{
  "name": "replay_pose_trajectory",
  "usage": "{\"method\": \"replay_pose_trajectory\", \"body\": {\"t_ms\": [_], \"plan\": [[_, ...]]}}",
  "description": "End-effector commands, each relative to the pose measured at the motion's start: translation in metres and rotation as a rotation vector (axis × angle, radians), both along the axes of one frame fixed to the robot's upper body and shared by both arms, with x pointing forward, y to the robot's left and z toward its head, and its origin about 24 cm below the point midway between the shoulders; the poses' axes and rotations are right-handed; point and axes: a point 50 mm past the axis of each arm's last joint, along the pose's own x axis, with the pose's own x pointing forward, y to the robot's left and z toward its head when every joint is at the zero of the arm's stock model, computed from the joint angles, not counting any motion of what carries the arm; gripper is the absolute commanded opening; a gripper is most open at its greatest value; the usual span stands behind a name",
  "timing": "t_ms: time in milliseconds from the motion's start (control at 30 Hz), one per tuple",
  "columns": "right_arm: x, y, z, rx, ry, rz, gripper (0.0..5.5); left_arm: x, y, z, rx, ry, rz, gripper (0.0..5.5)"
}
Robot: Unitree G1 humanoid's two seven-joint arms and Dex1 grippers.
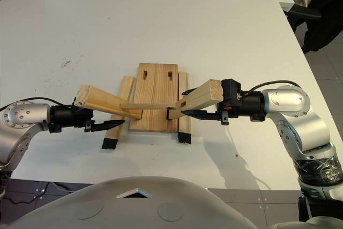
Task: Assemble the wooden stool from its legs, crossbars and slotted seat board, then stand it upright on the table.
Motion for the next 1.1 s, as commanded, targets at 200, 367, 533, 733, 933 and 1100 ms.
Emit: {"method": "replay_pose_trajectory", "body": {"t_ms": [200, 367, 533, 733, 933, 1100], "plan": [[-0.007, 0.007, -0.027, -0.141, 0.125, 0.049, 2.03, 0.004, -0.007, -0.002, 0.019, -0.002, 0.023, 3.25], [-0.004, 0.009, -0.033, -0.199, 0.108, 0.046, 2.03, 0.008, -0.008, -0.002, 0.025, -0.002, 0.034, 3.25], [0.003, 0.012, -0.030, -0.178, 0.155, 0.026, 2.03, 0.010, -0.011, 0.000, 0.022, -0.009, 0.035, 3.25], [0.020, 0.022, -0.032, -0.164, 0.211, 0.017, 2.03, 0.010, -0.018, 0.004, 0.000, -0.032, 0.018, 3.25], [0.016, 0.034, -0.033, -0.165, 0.226, 0.056, 2.03, 0.008, -0.032, 0.015, -0.011, -0.073, -0.038, 3.25], [0.014, 0.026, -0.043, -0.187, 0.254, 0.026, 2.03, 0.011, -0.029, 0.017, -0.006, -0.069, -0.040, 3.25]]}}
